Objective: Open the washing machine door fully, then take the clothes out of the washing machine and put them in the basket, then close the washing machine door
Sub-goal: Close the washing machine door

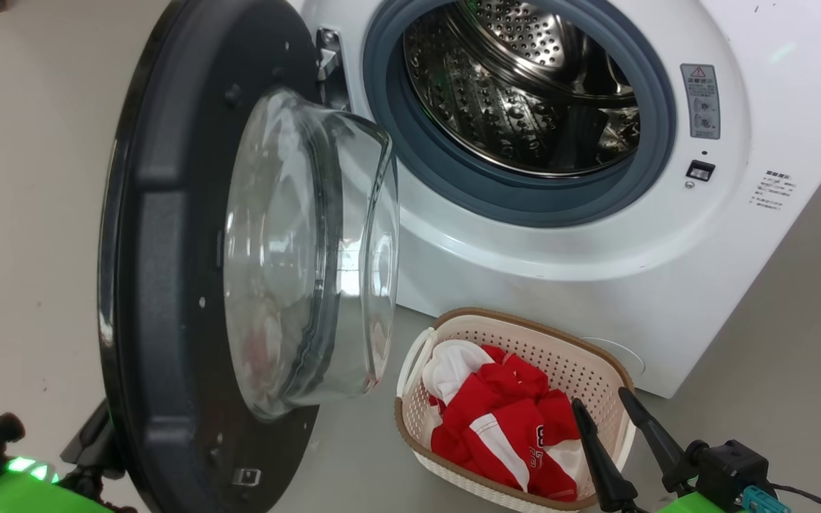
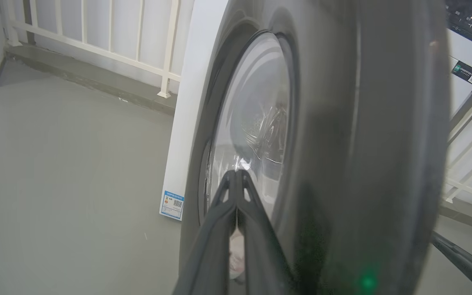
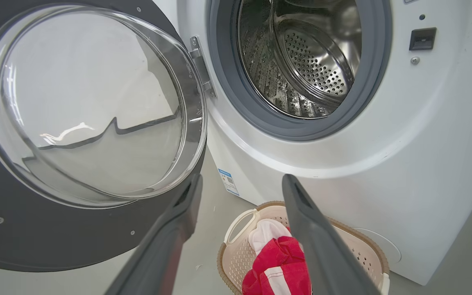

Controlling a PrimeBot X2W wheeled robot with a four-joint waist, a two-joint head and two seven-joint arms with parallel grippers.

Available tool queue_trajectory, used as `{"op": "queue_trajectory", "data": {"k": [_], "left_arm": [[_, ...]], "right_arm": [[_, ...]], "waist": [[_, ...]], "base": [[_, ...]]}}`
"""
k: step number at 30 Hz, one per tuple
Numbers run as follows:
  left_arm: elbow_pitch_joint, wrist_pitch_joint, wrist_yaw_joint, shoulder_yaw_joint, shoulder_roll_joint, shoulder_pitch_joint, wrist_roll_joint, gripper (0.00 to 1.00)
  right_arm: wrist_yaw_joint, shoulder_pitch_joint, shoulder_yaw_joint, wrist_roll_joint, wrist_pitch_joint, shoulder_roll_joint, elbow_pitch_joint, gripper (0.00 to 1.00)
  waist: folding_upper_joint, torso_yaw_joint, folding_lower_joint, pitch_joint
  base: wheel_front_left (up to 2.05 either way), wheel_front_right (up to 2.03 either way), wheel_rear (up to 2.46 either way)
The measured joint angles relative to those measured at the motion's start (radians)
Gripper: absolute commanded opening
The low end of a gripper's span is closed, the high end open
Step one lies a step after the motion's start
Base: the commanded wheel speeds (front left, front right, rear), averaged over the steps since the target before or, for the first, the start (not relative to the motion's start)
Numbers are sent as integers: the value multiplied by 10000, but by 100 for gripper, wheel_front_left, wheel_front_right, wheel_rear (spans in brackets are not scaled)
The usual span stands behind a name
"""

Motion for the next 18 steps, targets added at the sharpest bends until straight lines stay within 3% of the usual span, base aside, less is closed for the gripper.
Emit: {"op": "queue_trajectory", "data": {"k": [18], "left_arm": [[-577, 0, 2, -1599, 111, -1091, 318, 0]], "right_arm": [[0, -122, 17, 6, 0, -2, -21, 100]], "waist": [[0, -605, 0, 254]], "base": [[0, 0, 0]]}}
